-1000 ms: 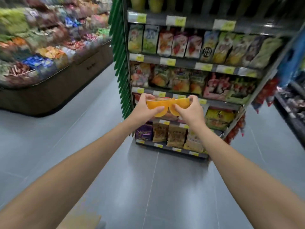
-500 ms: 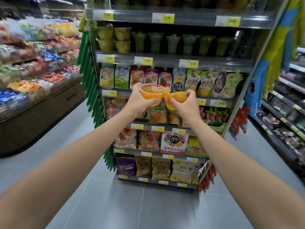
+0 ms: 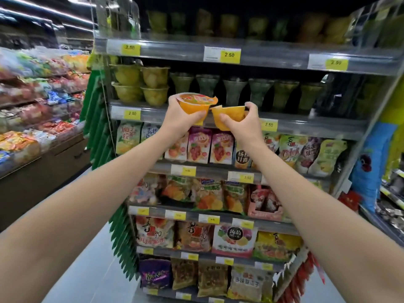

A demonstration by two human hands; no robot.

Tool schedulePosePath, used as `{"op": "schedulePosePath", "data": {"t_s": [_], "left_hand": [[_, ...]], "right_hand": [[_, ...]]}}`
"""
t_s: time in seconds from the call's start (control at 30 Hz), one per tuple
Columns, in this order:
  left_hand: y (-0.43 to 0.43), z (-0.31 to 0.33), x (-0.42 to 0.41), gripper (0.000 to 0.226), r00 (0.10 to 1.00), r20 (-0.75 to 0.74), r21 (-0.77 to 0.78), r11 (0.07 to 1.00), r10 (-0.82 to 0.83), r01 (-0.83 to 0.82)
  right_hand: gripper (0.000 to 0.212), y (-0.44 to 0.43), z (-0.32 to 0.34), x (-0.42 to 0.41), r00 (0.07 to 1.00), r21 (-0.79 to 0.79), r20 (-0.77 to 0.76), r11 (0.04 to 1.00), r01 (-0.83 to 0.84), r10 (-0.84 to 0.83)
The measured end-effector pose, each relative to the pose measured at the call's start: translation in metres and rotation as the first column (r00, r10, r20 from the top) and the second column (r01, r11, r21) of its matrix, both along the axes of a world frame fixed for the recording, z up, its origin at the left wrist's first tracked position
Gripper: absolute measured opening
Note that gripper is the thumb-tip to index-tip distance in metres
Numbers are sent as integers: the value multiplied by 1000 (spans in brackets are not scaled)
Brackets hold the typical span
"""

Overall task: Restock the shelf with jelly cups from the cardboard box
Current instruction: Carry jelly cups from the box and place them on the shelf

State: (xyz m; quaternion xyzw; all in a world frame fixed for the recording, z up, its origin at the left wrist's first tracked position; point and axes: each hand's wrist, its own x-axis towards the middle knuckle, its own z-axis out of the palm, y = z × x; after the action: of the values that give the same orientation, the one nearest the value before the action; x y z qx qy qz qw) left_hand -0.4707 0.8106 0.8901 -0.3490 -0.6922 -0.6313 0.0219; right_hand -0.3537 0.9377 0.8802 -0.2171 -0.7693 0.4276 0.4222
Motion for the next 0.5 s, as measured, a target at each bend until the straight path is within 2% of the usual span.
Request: {"op": "schedulePosePath", "data": {"t_s": [0.3,0.4,0.5], "left_hand": [[47,17,-69,72,991,-45,-47,991,127,-129],[62,18,-84,72,984,-44,-79,981,174,-177],[72,17,-95,74,968,-124,-148,961,217,-234]], "right_hand": [[84,45,25,-67,997,57,-81,998,3,1],[69,59,29,-79,995,67,-96,998,3,4],[57,73,34,-88,994,70,-107,998,4,3]]}}
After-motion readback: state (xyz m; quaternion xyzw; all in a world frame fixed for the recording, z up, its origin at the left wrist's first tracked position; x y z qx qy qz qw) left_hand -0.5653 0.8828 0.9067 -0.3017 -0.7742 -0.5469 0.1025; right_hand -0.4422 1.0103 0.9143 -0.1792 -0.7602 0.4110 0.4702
